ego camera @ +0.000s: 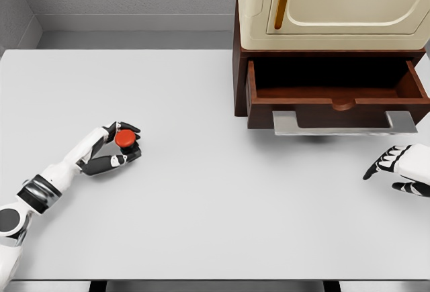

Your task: Put the switch into the drawer with left arm, and close the drawer with right arm

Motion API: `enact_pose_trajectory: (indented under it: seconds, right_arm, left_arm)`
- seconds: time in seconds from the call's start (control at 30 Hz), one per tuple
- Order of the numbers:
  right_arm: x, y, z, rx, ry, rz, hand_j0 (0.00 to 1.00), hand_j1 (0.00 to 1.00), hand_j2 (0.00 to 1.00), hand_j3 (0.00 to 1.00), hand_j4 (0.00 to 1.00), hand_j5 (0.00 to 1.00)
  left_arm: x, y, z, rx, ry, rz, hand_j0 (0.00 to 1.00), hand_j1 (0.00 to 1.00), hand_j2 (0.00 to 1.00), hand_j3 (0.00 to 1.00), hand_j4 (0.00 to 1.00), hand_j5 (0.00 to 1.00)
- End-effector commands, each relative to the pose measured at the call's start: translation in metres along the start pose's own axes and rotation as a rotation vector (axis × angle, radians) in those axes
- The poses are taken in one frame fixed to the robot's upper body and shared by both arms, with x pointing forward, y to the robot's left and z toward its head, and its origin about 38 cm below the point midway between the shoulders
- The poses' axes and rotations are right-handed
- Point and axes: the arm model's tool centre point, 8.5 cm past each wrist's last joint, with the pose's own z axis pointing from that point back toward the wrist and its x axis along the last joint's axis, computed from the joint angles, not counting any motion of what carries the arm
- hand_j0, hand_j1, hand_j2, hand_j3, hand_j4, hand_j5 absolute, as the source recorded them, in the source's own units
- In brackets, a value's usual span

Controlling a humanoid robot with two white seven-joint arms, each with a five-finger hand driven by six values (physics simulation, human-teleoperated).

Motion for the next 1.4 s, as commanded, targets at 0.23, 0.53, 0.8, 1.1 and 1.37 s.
enact_pose_trajectory:
  seconds: [0.23,0.53,0.8,1.1,1.37]
  right_arm:
    - [0.001,-0.001,0.0,-0.001,-0.004,-0.001,0.66,0.66,0.66,0.66,0.66,0.66]
    - [0.001,-0.001,0.0,-0.001,-0.004,-0.002,0.66,0.66,0.66,0.66,0.66,0.66]
    - [0.002,-0.002,0.0,-0.003,-0.005,-0.002,0.66,0.66,0.66,0.66,0.66,0.66]
    - [0.001,-0.001,0.0,-0.003,-0.004,-0.002,0.66,0.66,0.66,0.66,0.66,0.66]
    - [0.001,-0.001,0.0,-0.001,-0.004,-0.001,0.66,0.66,0.66,0.66,0.66,0.66]
  left_arm:
    - [0.028,0.002,-0.007,-0.011,-0.076,-0.029,0.46,0.46,0.46,0.46,0.46,0.46]
    - [0.046,0.006,-0.02,-0.012,-0.131,-0.054,0.46,0.46,0.46,0.46,0.46,0.46]
    - [0.069,0.005,-0.043,-0.032,-0.201,-0.073,0.46,0.46,0.46,0.46,0.46,0.46]
    - [0.092,-0.003,-0.069,-0.071,-0.273,-0.085,0.46,0.46,0.46,0.46,0.46,0.46]
    - [0.11,-0.012,-0.092,-0.078,-0.321,-0.115,0.45,0.45,0.45,0.45,0.45,0.45]
